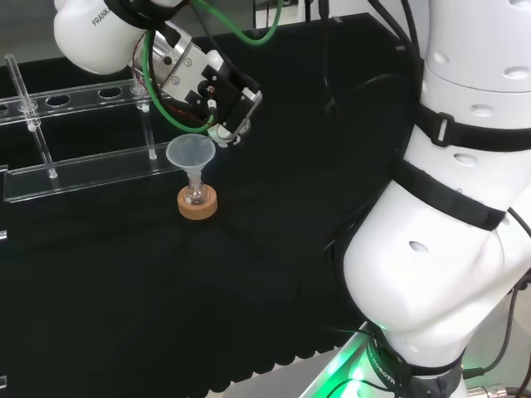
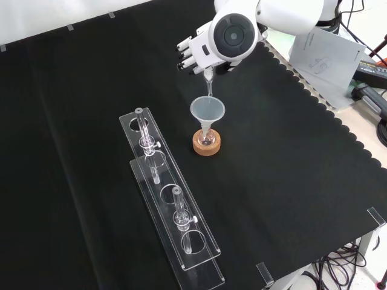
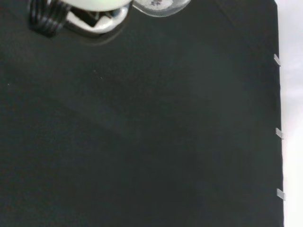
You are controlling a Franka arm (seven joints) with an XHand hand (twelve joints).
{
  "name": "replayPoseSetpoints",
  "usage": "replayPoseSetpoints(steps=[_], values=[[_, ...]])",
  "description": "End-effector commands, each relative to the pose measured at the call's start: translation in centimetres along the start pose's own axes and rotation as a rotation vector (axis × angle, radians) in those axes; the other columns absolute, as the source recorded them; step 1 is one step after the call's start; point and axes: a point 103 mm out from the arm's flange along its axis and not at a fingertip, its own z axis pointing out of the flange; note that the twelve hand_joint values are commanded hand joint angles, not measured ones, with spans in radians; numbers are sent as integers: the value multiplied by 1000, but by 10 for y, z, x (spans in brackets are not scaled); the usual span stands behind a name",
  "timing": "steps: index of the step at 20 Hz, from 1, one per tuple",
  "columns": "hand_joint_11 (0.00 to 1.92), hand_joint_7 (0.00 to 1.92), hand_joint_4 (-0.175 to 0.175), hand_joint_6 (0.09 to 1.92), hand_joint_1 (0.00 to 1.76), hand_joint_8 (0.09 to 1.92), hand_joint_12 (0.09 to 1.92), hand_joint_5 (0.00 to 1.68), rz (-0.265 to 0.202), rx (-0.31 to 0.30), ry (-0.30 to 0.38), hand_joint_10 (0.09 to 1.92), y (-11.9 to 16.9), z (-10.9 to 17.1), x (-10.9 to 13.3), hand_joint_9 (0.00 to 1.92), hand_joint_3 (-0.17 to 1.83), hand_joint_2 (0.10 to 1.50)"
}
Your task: Pour all the NaCl from the weighing funnel into the round-bottom flask.
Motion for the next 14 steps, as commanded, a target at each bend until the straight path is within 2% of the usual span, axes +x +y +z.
replayPoseSetpoints(steps=[1, 14], values=[[594, 459, 175, 682, 1110, 674, 1181, 1249, 9, 10, -25, 486, 0, -3, -1, 782, 571, 709], [597, 454, 175, 682, 1110, 673, 1175, 1249, 15, 26, -80, 481, 0, -11, 4, 781, 572, 708]])
